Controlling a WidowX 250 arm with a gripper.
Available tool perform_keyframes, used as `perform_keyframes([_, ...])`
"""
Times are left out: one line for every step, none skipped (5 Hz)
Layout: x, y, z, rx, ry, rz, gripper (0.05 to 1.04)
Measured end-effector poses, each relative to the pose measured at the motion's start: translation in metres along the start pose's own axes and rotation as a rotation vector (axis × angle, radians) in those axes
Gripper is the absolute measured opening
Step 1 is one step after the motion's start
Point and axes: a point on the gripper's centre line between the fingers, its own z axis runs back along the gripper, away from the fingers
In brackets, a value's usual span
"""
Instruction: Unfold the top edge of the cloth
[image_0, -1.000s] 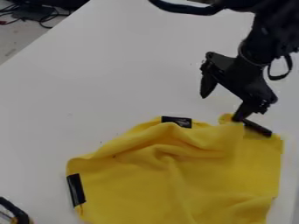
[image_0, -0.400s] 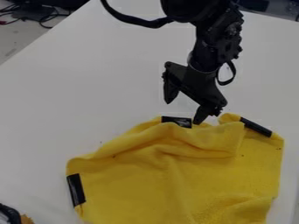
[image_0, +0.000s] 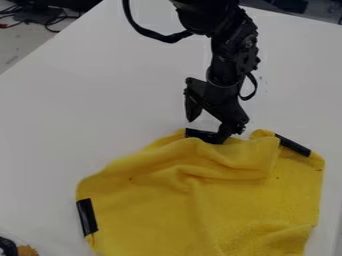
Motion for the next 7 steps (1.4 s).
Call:
perform_keyframes([0.006, 0.000, -0.005, -0.038, -0.002, -0.006, 0.946])
perform_keyframes([0.003, -0.005, -0.008, -0.062, -0.004, 0.000, 0.674])
perform_keyframes([0.000, -0.007, -0.008, -0.072, -0.004, -0.006, 0.392])
perform_keyframes([-0.001, -0.009, -0.008, -0.080, -0.001, -0.029, 0.191])
perform_keyframes([-0.004, -0.008, -0.006, -0.075, -0.011, -0.029, 0.078])
perform_keyframes([-0.006, -0.002, -0.001, -0.040, 0.038, -0.037, 0.055])
perform_keyframes([0.012, 0.020, 0.014, 0.013, -0.005, -0.008, 0.054])
